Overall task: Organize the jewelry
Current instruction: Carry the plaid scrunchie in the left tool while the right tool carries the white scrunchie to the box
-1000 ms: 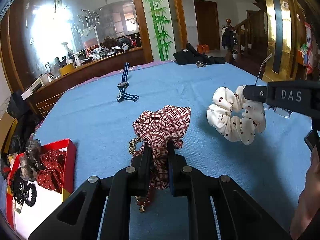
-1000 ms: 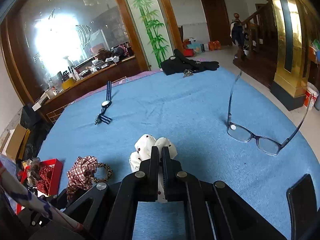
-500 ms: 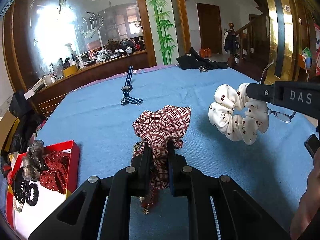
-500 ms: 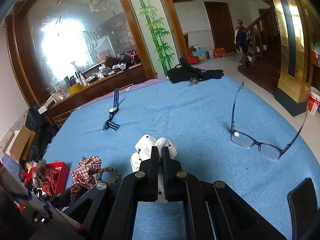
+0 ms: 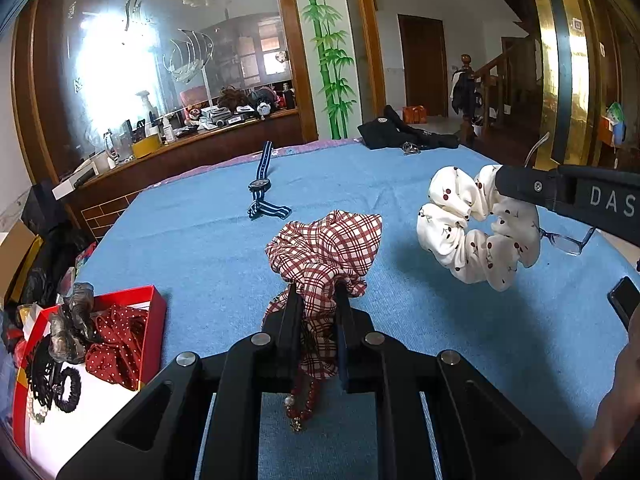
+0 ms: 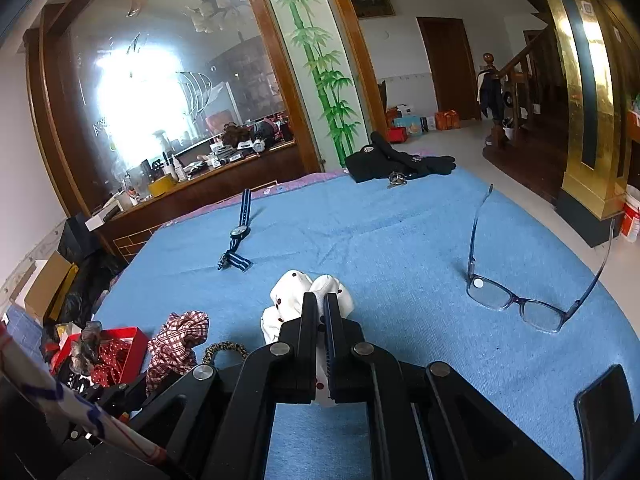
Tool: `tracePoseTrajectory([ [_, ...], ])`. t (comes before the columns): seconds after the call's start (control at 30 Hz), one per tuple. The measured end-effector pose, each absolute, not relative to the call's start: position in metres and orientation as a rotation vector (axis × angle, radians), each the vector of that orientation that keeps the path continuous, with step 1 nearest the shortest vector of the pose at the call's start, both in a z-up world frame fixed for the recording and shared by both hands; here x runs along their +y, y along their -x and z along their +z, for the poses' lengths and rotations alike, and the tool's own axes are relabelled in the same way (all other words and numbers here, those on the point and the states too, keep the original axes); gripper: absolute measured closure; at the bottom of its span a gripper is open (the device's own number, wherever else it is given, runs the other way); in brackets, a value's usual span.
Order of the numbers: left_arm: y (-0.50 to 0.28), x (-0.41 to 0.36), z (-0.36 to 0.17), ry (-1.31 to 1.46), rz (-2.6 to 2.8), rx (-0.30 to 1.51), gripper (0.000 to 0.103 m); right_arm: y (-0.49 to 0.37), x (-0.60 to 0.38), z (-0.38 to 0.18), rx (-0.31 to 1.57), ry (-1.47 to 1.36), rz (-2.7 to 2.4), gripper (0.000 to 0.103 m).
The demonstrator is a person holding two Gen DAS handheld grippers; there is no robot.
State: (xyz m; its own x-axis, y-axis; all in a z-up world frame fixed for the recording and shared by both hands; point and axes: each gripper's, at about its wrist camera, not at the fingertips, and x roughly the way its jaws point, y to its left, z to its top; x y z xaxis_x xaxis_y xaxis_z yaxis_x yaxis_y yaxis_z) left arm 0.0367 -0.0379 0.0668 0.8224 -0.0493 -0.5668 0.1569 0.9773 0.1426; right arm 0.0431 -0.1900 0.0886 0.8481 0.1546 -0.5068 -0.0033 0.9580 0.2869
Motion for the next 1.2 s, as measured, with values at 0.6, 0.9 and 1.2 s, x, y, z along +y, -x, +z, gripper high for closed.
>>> tracePoseTrajectory([
  [0.6,-0.035,-0.036,0.071,-0.173,-0.105,0.578,0.09,-0.037,-0.187,0.094,0.513,-0.264,0.088,0.099],
  [0.9,-0.004,-0.014,0.101,-0.097,-0.121,0.567,0.089,-0.016,-0.182,0.102,0.492,-0.296,0.09,0.099],
  [1.2,0.025,0.062,0.11,-0.049,-0.01,0.589,0.089,0.003,-0.116,0.112,0.552,-0.296,0.29,0.099],
])
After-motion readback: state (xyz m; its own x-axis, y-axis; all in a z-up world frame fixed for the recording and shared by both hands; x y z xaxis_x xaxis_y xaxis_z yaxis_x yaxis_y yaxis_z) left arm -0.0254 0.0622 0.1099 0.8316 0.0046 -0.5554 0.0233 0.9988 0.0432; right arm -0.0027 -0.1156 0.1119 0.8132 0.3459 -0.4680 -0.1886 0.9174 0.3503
